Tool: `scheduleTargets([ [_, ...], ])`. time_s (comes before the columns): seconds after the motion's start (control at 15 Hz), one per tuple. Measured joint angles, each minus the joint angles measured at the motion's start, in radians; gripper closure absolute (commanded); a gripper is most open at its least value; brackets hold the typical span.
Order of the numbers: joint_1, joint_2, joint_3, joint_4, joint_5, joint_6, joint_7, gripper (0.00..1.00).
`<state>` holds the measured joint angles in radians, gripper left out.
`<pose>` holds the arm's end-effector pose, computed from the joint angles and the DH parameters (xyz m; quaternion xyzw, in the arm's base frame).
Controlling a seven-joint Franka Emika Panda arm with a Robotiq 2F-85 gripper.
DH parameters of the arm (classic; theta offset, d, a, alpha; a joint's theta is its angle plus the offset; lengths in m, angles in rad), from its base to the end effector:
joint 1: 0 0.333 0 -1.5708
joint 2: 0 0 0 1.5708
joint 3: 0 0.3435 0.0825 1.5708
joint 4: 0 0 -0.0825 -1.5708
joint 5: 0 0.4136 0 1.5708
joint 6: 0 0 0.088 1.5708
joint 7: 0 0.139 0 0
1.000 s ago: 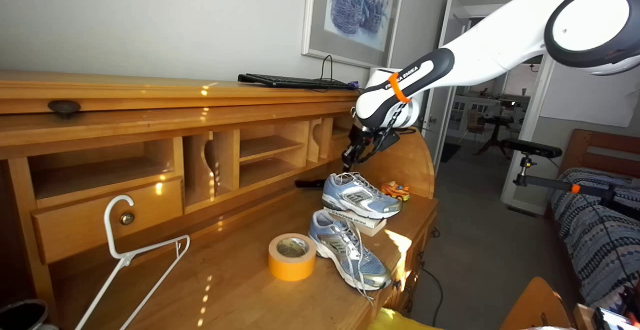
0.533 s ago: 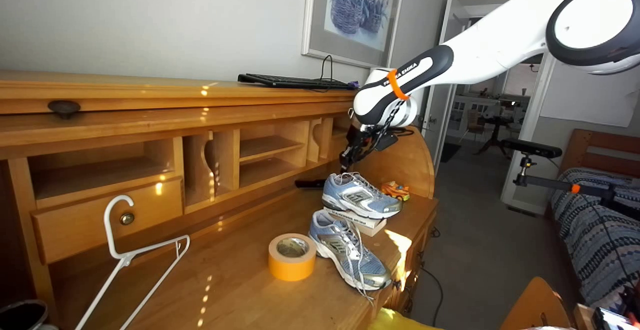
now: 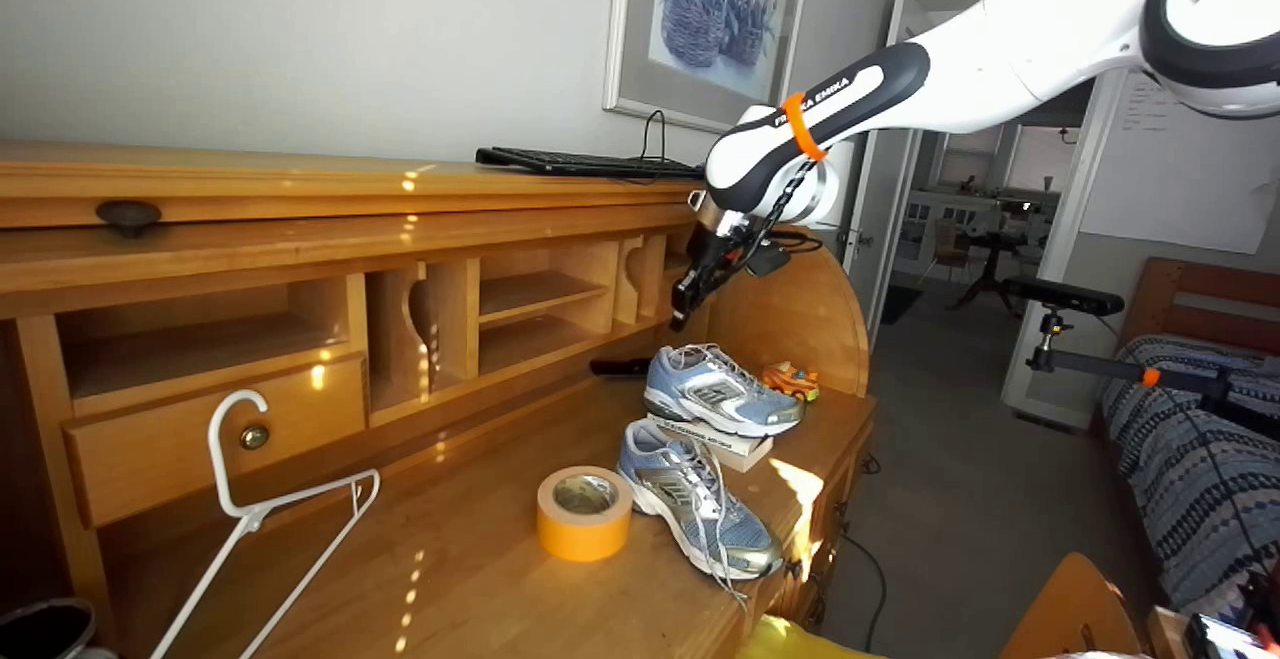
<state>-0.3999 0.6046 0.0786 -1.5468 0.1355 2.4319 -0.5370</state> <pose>0.7356 -0.2514 0.3031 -0.9862 -0.0518 -0.1569 0.0073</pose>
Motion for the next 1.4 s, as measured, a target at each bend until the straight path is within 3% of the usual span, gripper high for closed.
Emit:
scheduleTargets([
  [0.4,0.006,-0.016,-0.016,-0.003,0.005,-0.178,-0.039,1.00],
  [1.4,0.016,0.055,-0.057,0.031,0.003,-0.103,-0.039,1.00],
])
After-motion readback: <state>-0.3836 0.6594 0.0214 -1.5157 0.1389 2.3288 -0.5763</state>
